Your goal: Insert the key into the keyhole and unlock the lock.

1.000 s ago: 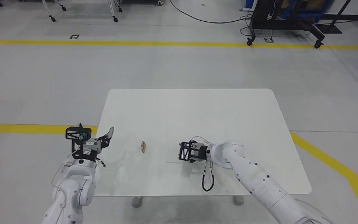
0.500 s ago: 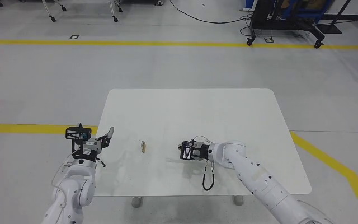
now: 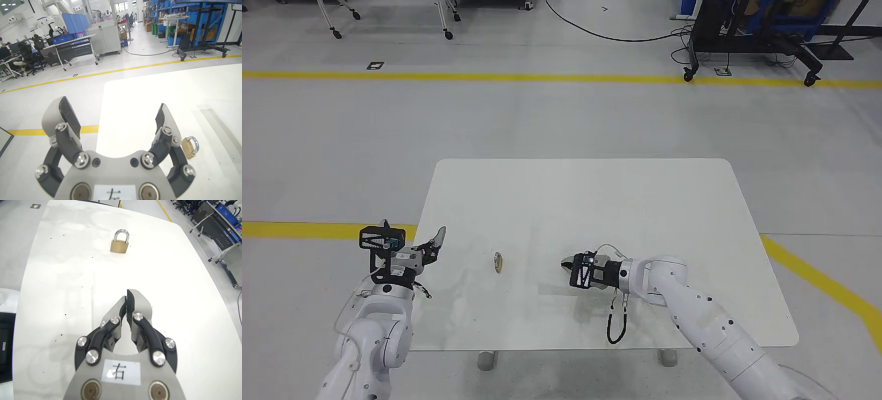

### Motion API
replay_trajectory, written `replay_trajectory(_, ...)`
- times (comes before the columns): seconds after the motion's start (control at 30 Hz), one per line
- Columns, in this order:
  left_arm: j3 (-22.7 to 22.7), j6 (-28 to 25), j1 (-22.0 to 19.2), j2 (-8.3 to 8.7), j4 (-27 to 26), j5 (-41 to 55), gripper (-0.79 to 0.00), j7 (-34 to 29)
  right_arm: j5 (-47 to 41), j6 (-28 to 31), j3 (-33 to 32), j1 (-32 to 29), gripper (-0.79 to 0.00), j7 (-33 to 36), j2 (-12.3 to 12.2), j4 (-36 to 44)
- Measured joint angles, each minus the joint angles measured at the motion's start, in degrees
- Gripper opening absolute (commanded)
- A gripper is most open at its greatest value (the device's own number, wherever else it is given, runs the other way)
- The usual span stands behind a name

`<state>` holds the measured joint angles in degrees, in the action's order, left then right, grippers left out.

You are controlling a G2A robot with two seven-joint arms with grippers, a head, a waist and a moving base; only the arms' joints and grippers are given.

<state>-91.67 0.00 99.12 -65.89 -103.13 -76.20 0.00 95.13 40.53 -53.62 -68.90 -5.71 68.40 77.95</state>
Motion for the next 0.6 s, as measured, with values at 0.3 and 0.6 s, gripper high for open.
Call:
replay_trajectory(0.3,5.13,-5.25,-1.99,-0.11,-3.89,-4.75,0.000,-4.95,0.13,-1.79,-0.02,-0.59,-0.785,-0.95,0.01,0.76)
replay_trajectory(0.6,16.92,-13.67,-10.65,-0.72,-0.53,-14.63,0.000,-9.56,2.22,-3.21,-1.21,-2.04,-0.785,-15.87,-0.89,-0.03)
